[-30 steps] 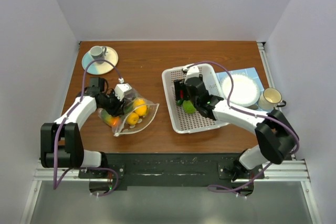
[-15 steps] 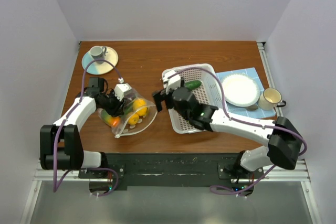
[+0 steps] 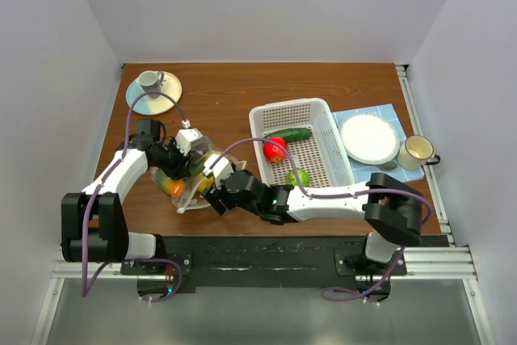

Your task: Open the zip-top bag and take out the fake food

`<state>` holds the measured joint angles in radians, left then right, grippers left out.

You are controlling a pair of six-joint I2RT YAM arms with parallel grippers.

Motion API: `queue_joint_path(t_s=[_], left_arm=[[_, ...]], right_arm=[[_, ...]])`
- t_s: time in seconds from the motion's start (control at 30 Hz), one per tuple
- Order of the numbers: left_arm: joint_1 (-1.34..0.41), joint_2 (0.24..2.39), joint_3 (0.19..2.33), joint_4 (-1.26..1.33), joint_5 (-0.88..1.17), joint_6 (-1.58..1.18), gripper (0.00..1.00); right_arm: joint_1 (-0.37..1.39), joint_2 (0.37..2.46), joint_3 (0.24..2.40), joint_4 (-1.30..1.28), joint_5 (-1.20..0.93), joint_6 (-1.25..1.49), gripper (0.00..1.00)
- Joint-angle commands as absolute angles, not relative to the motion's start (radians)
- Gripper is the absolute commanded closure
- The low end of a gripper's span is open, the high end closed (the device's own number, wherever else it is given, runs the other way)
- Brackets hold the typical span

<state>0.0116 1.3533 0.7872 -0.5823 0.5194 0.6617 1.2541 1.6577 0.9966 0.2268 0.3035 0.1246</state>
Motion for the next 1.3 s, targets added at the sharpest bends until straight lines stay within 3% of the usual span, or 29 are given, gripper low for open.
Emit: queue_joint_path(t_s=[0.0, 0.2, 0.67, 0.8, 1.27], left_arm=[[0.009, 1.324, 0.799, -0.575, 0.538, 0.650, 0.61], [0.009, 1.312, 0.790, -0.575, 0.535, 0.660, 0.61], [0.008, 1.292, 0.787, -0.586, 0.520, 0.677, 0.61], [0.009, 1.292, 0.787, -0.587, 0.523, 0.678, 0.61], [0.008, 1.293, 0.790, -0.591, 0.522, 0.676, 0.62]], right_arm=[[1.266, 1.696, 1.104, 0.272, 0.282, 0.115, 0.29], [1.266, 1.876, 1.257, 0.230, 0.340, 0.092, 0.06], [1.209, 2.051, 1.377, 0.209, 0.279, 0.103, 0.05], [1.206, 2.078, 1.385, 0.210, 0.249, 0.123, 0.08], [1.200, 2.079, 1.290, 0.230, 0.219, 0.166, 0.31]])
